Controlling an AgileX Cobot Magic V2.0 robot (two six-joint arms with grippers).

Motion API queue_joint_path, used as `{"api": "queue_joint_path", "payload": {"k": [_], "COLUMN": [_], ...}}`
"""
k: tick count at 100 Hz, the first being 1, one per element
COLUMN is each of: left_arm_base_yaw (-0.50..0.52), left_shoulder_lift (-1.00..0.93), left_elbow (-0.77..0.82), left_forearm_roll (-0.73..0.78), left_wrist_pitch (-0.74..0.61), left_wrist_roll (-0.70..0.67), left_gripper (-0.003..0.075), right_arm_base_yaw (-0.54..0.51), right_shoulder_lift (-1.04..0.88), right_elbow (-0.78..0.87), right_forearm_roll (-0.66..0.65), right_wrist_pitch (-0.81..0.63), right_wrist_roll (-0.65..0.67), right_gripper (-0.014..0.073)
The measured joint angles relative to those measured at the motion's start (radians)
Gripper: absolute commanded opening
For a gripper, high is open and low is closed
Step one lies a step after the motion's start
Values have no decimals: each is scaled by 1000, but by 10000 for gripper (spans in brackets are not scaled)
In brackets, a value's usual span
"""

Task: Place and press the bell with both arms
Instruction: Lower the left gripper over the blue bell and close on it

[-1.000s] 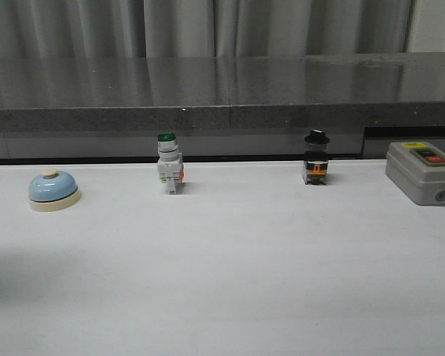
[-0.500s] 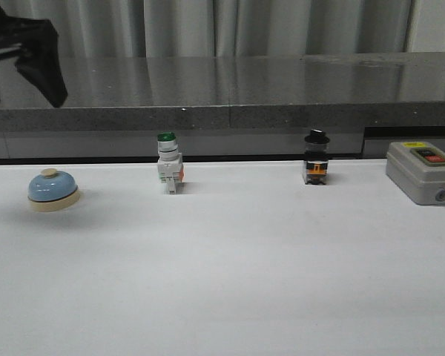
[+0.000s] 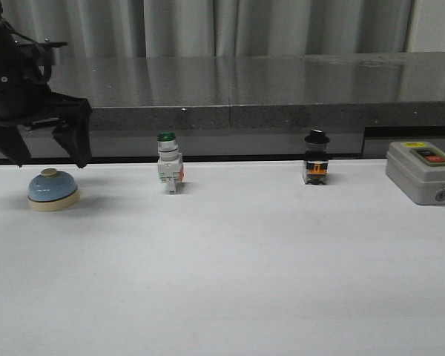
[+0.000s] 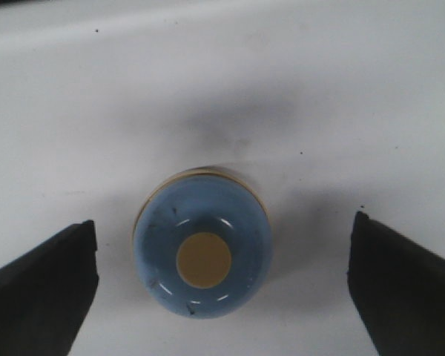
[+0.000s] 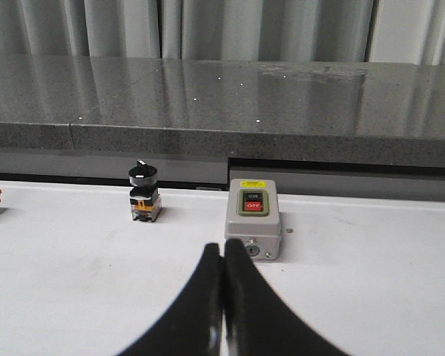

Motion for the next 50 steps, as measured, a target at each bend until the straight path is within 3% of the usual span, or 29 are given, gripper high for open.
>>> {"api": "queue_joint_path", "payload": {"k": [50], "left_arm_base_yaw": [0], "left_shoulder_lift": [66], "left_elbow": [-2], "left_forearm_roll": [2], "left_wrist_pitch": [-36], "left_wrist_roll": [0], "left_gripper": [640], "right_arm_base_yaw": [0], "right_shoulder_lift": [0], "right_elbow": [0], "right_forearm_roll": [0], "right_wrist_pitch": [0], "right_wrist_roll": [0], "right_gripper": [-60]}}
